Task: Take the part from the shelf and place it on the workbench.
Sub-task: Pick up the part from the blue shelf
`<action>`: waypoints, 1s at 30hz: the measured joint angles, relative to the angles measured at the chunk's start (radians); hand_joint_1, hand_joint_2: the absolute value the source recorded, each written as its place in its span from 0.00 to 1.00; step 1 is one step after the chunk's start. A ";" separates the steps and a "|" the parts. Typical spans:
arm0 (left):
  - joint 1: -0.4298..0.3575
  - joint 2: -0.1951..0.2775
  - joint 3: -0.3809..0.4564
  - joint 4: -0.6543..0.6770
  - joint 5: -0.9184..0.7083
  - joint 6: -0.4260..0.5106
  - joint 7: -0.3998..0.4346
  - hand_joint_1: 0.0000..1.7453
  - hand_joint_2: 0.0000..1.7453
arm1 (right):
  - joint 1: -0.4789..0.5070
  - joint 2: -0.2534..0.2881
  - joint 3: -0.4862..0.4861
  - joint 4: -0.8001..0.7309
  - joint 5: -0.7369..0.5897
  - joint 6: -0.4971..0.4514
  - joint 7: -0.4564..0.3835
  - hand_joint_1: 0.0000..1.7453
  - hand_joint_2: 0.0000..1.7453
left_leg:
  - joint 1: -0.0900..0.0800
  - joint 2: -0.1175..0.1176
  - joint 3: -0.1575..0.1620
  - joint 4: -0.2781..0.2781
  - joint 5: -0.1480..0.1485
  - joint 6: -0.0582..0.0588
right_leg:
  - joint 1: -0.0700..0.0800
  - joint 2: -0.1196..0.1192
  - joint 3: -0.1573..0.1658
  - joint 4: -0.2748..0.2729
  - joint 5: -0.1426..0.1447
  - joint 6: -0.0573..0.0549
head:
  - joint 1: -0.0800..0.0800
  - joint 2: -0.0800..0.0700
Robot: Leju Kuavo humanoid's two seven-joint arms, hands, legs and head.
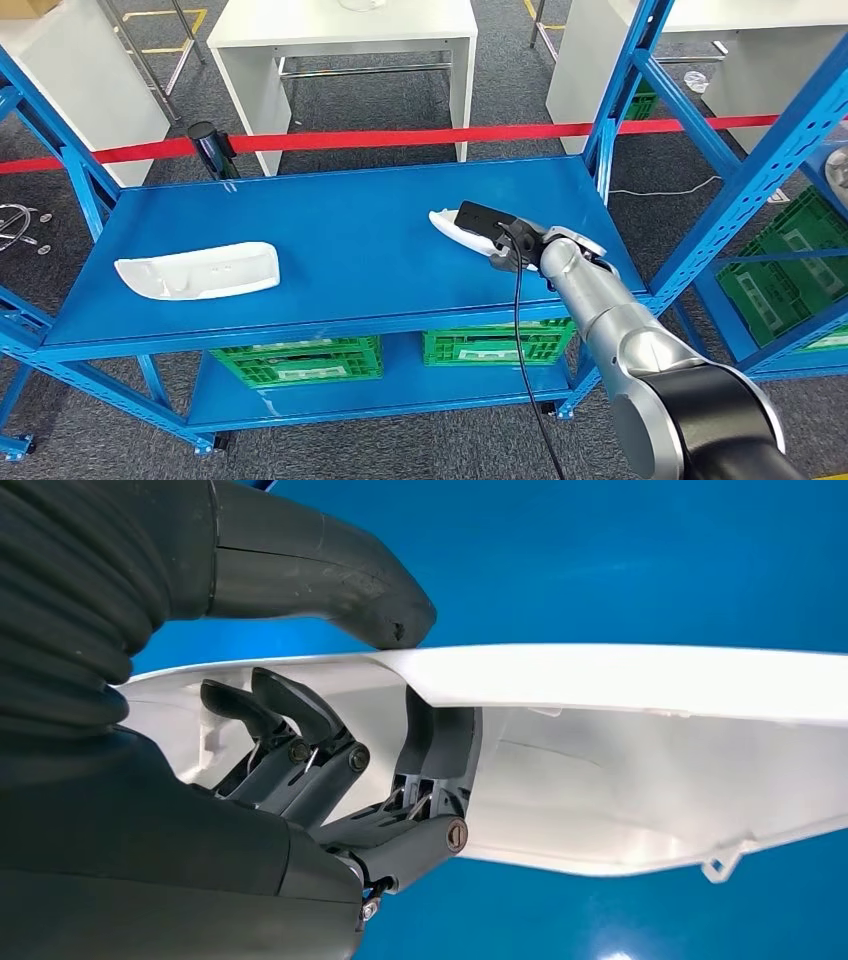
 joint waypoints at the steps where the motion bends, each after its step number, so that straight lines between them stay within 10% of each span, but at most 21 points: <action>1: -0.001 0.000 0.004 0.000 0.007 0.000 -0.012 0.00 0.25 | 0.000 0.000 0.000 0.000 0.002 -0.007 -0.010 1.00 1.00 | 0.000 0.000 0.000 0.000 0.000 0.000 | 0.000 0.000 0.000 0.000 0.000 0.000 | 0.000 0.000; 4: -0.002 0.000 0.015 -0.001 0.014 0.000 -0.046 0.00 1.00 | -0.003 -0.001 0.000 -0.001 0.012 -0.031 -0.037 1.00 1.00 | 0.000 0.000 0.000 0.000 0.000 0.000 | 0.000 0.000 0.000 0.000 0.000 0.000 | 0.000 0.000; 30: -0.032 -0.009 0.081 -0.004 0.069 0.000 -0.106 0.00 1.00 | -0.231 0.055 0.058 -0.017 0.062 -0.024 -0.050 1.00 1.00 | 0.000 -0.001 -0.003 0.000 0.001 0.000 | 0.000 -0.002 -0.002 0.000 0.000 0.000 | 0.000 0.000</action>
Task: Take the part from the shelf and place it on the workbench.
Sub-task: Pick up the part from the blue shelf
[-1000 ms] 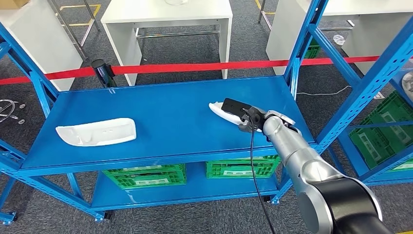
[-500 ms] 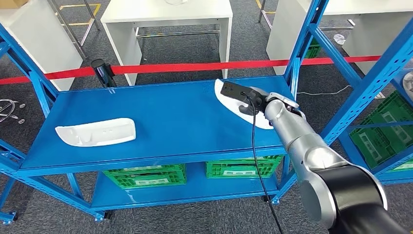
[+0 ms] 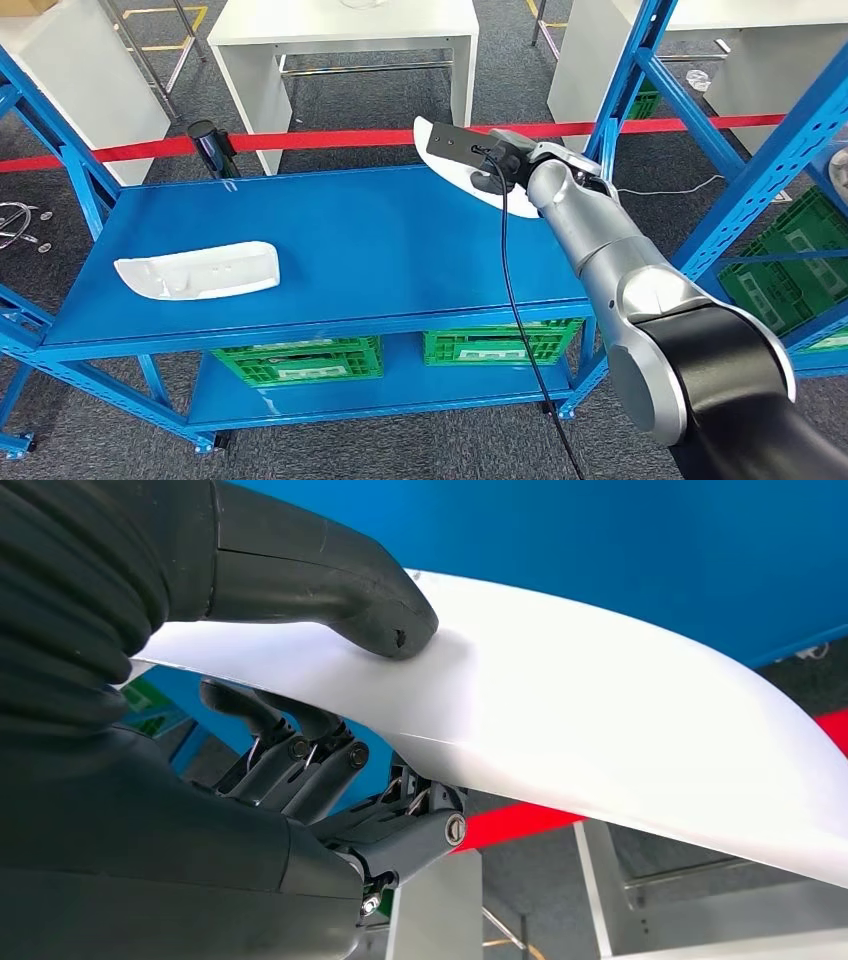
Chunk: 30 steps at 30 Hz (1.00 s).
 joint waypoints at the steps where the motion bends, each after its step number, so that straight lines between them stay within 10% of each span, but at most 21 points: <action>1: -0.001 0.000 0.002 0.000 0.000 0.000 0.001 0.00 1.00 | -0.002 0.001 0.001 0.000 -0.001 -0.003 -0.002 1.00 1.00 | 0.000 0.000 0.000 0.000 0.000 0.000 | 0.000 0.000 0.000 0.000 0.000 0.000 | 0.000 0.000; 18: -0.001 -0.004 0.004 0.000 -0.022 0.000 0.011 0.00 1.00 | 0.007 0.003 -0.007 -0.042 -0.195 -0.132 -0.247 1.00 1.00 | 0.000 0.000 -0.001 0.000 0.000 0.000 | 0.000 0.000 -0.001 0.000 0.000 0.000 | 0.000 0.000; 30: -0.002 -0.006 0.004 0.000 -0.040 0.000 -0.014 0.00 1.00 | 0.102 0.008 -0.034 -0.165 -0.568 0.130 -0.441 1.00 1.00 | 0.000 0.000 -0.001 0.000 0.000 0.000 | 0.000 0.000 -0.001 0.000 0.000 0.000 | 0.000 0.000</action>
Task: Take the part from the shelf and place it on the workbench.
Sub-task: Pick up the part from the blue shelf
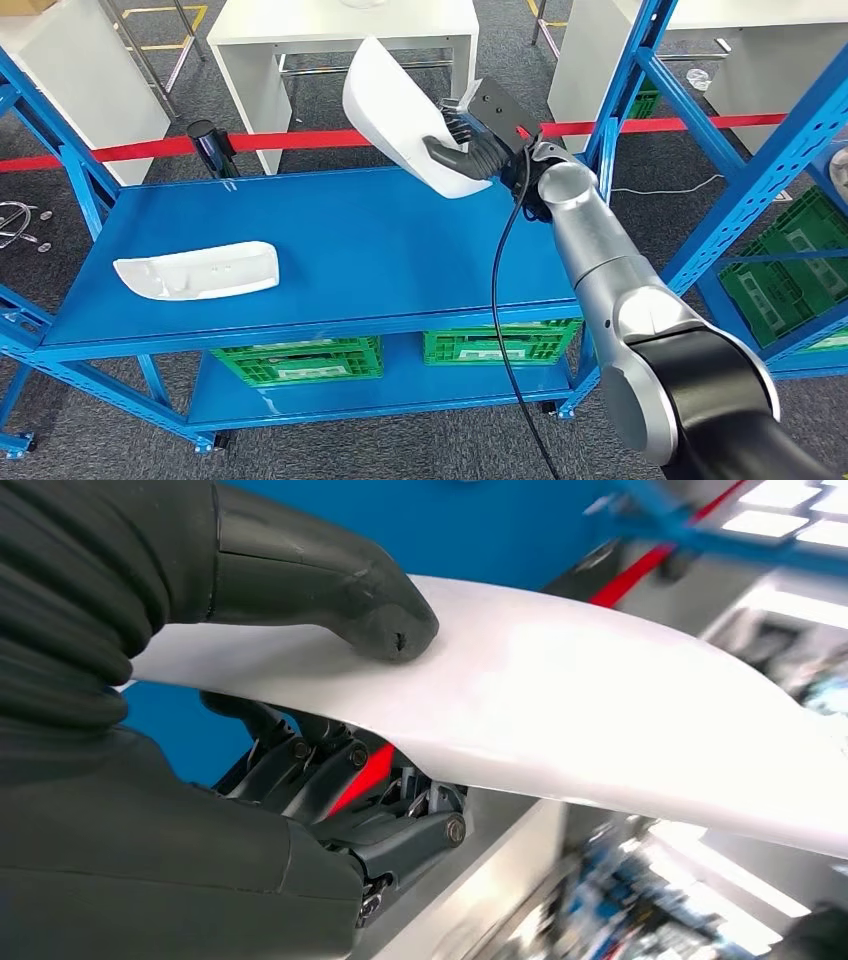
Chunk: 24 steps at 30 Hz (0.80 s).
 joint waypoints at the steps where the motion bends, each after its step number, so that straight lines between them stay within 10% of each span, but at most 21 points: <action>1: 0.000 0.000 0.000 0.000 0.000 0.000 -0.004 0.00 1.00 | 0.012 0.000 0.000 -0.017 -0.036 0.029 -0.008 1.00 1.00 | 0.000 0.000 0.000 0.000 0.000 0.000 | 0.000 0.000 0.000 0.000 0.000 0.000 | 0.000 0.000; 9: -0.002 -0.001 0.000 0.000 -0.014 0.000 -0.001 0.00 1.00 | 0.202 -0.016 0.096 -0.297 -0.454 0.244 -0.025 1.00 1.00 | 0.008 0.004 0.012 -0.026 0.021 0.025 | -0.002 0.000 -0.003 0.010 -0.015 0.018 | 0.001 0.000; 14: -0.002 -0.002 0.000 0.000 -0.032 0.000 0.004 0.00 1.00 | 0.408 -0.058 0.169 -0.578 -0.724 0.283 0.037 1.00 1.00 | 0.023 0.007 0.006 -0.035 0.032 0.024 | -0.022 -0.001 -0.097 0.253 -0.141 0.047 | 0.004 0.000; 18: -0.003 0.001 0.000 -0.002 -0.046 0.000 0.008 0.00 1.00 | 0.548 -0.074 0.197 -0.790 -0.842 0.290 0.083 1.00 1.00 | 0.040 0.006 -0.017 -0.008 0.028 -0.007 | -0.042 -0.005 0.013 0.064 -0.057 0.074 | 0.004 0.000; 24: -0.002 0.008 0.000 -0.004 -0.068 0.000 0.010 0.00 1.00 | 0.704 -0.078 0.218 -0.992 -0.874 0.291 0.099 1.00 1.00 | 0.042 0.000 -0.044 0.026 0.009 -0.053 | -0.039 0.004 0.009 0.034 -0.041 0.016 | 0.004 0.000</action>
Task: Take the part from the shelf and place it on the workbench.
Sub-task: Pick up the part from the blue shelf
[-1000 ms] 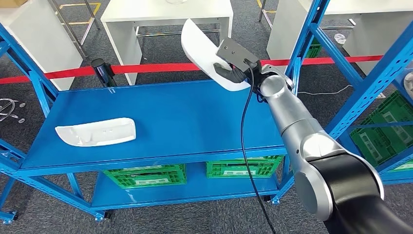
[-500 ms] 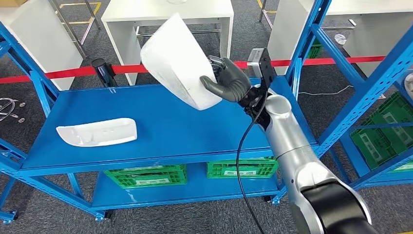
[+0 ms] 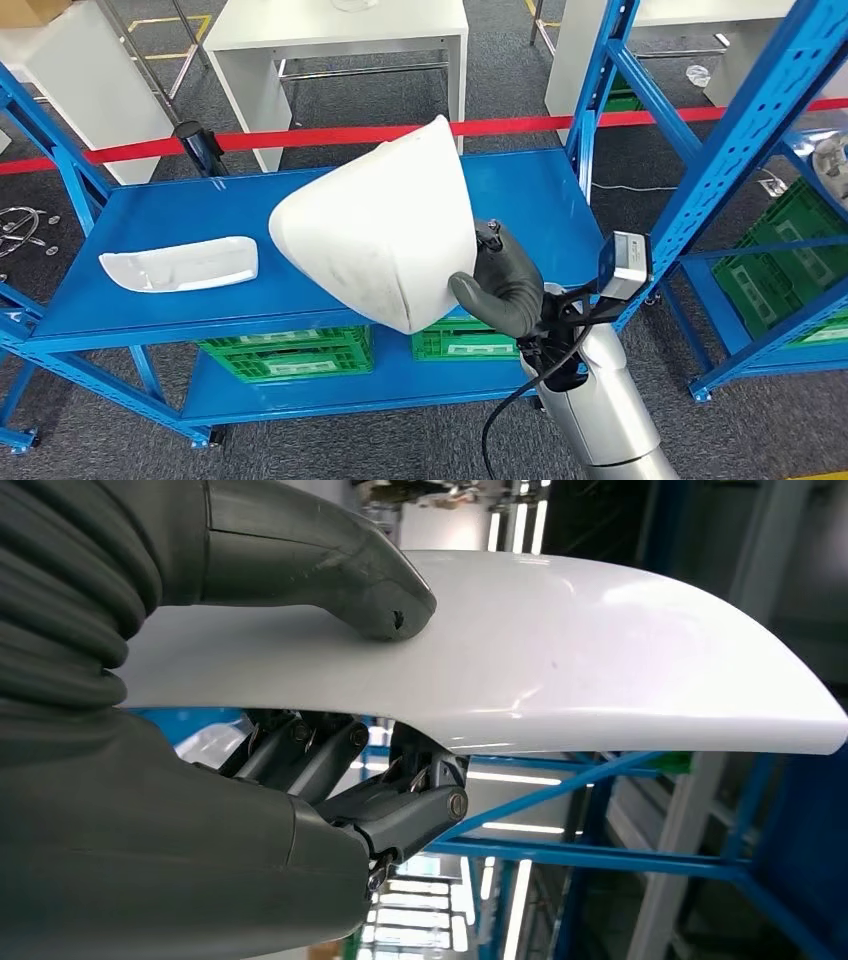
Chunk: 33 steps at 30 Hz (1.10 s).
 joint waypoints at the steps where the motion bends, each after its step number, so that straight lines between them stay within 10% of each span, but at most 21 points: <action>1: 0.001 0.000 0.000 0.000 -0.002 0.000 0.000 0.00 1.00 | 0.019 0.000 0.003 -0.021 0.000 0.000 -0.001 1.00 1.00 | 0.000 0.001 -0.014 0.033 -0.032 -0.001 | 0.001 -0.001 -0.008 -0.002 0.008 -0.009 | 0.000 0.000; 5: -0.001 0.002 0.000 0.000 -0.004 0.000 -0.001 0.00 1.00 | 0.071 0.000 0.012 -0.072 0.001 0.002 -0.003 1.00 1.00 | -0.015 0.003 -0.073 0.268 -0.183 0.013 | 0.016 -0.005 -0.050 -0.002 0.042 -0.026 | 0.000 0.000; 7: -0.002 0.003 0.000 0.000 -0.006 0.000 -0.003 0.00 1.00 | 0.087 -0.001 0.013 -0.088 0.000 0.004 -0.003 1.00 1.00 | -0.024 0.003 -0.028 0.248 -0.159 0.029 | 0.025 -0.006 -0.071 -0.002 0.060 -0.027 | 0.000 0.000; 11: -0.006 0.007 0.000 -0.003 -0.018 0.000 -0.006 0.00 1.00 | 0.125 0.000 0.018 -0.122 0.009 0.006 -0.014 1.00 1.00 | -0.047 0.002 0.145 0.004 -0.123 0.061 | 0.034 -0.007 -0.094 -0.003 0.094 -0.016 | 0.000 0.000; 15: -0.004 0.009 -0.001 -0.004 -0.022 0.000 -0.003 0.00 1.00 | 0.165 0.000 0.030 -0.139 0.052 -0.007 -0.026 1.00 1.00 | -0.049 0.006 0.133 -0.026 -0.095 0.081 | 0.029 -0.008 -0.098 -0.008 0.102 0.009 | -0.003 0.000; 18: -0.003 0.011 -0.001 -0.006 -0.025 0.000 0.002 0.00 1.00 | 0.181 0.000 0.031 -0.136 0.081 -0.028 -0.023 1.00 1.00 | -0.045 0.012 0.099 -0.029 -0.058 0.097 | 0.026 -0.007 -0.137 0.116 -0.032 0.026 | -0.002 0.000; 20: 0.000 0.012 -0.002 -0.006 -0.032 0.000 0.003 0.00 1.00 | 0.185 -0.001 0.031 -0.128 0.111 -0.049 -0.025 1.00 1.00 | -0.046 0.013 0.069 -0.026 -0.034 0.098 | 0.026 -0.007 -0.156 0.236 -0.094 0.032 | -0.002 0.000; 22: 0.001 0.012 -0.003 -0.006 -0.037 0.000 -0.003 0.00 1.00 | 0.187 -0.002 0.031 -0.118 0.143 -0.082 -0.025 1.00 1.00 | -0.046 0.015 0.036 -0.019 -0.013 0.095 | 0.026 -0.007 -0.122 0.254 -0.069 0.032 | -0.002 0.000; 26: -0.006 0.011 -0.003 -0.006 -0.031 0.000 -0.008 0.00 1.00 | 0.176 -0.002 0.027 -0.105 0.184 -0.153 -0.014 1.00 1.00 | -0.048 0.015 -0.008 -0.002 0.018 0.080 | 0.035 -0.008 0.069 0.011 -0.044 0.008 | -0.002 0.000; 29: -0.007 0.010 -0.003 -0.006 -0.025 0.000 -0.003 0.00 1.00 | 0.176 -0.004 0.021 -0.100 0.205 -0.182 -0.012 1.00 1.00 | -0.046 0.015 -0.012 -0.007 0.041 0.060 | 0.039 -0.008 0.081 -0.036 -0.039 -0.015 | 0.000 0.000; 31: -0.004 0.009 -0.003 -0.006 -0.023 0.000 0.001 0.00 1.00 | 0.179 -0.004 0.020 -0.096 0.222 -0.196 -0.014 1.00 1.00 | -0.046 0.011 -0.028 0.013 0.011 0.050 | 0.032 -0.010 0.063 -0.046 -0.015 -0.031 | 0.000 0.000; 33: -0.001 0.008 -0.003 -0.005 -0.019 0.000 0.002 0.00 1.00 | 0.182 -0.003 0.020 -0.094 0.234 -0.205 -0.016 1.00 1.00 | -0.042 0.007 -0.058 0.104 -0.084 0.041 | 0.029 -0.011 0.035 -0.050 0.012 -0.040 | -0.001 0.000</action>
